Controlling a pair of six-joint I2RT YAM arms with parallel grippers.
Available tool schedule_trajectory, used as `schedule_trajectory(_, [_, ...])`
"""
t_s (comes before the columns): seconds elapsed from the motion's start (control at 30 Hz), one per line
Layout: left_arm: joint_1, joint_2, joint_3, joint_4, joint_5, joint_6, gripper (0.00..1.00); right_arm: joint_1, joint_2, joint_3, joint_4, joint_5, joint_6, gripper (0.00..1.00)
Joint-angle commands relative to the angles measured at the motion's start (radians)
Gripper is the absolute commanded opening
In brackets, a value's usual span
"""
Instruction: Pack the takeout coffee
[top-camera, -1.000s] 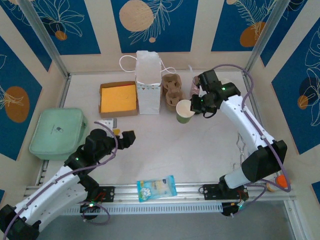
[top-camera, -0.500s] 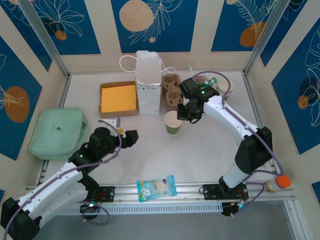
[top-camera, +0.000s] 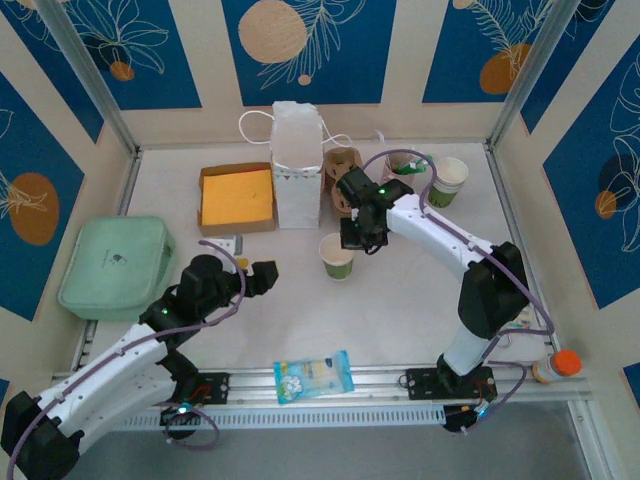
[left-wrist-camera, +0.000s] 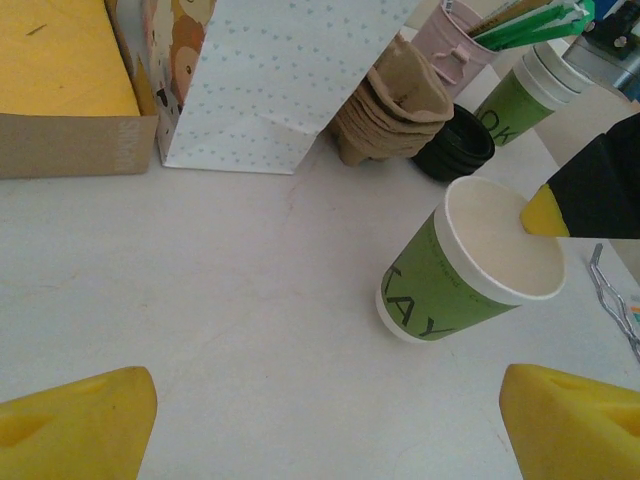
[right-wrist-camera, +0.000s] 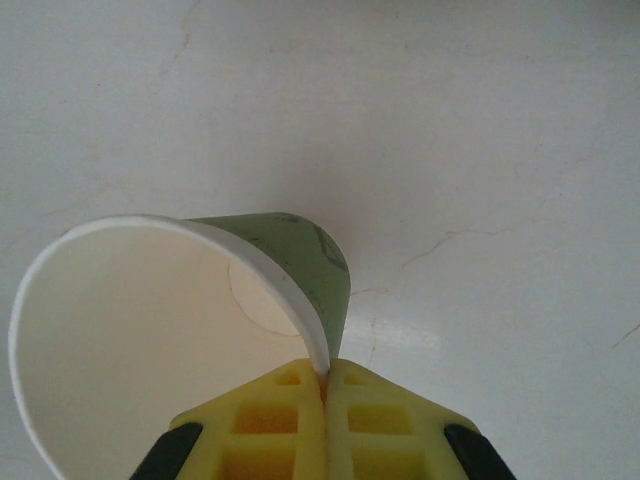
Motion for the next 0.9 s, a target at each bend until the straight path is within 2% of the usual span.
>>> schedule_trajectory(0.0, [-0.014,0.003,-0.013,0.040,0.009,-0.013,0.89,0.005,0.002,-0.026,-0.002,0.024,0.027,0.00])
schedule_trajectory(0.67, [-0.032,0.012,-0.009,0.044,0.000,-0.014,0.89,0.025,-0.080,-0.128,0.057,0.056,0.060,0.06])
schedule_trajectory(0.87, [-0.038,0.028,-0.003,0.050,-0.006,-0.012,0.89,0.051,-0.115,-0.155,0.058,0.075,0.070,0.15])
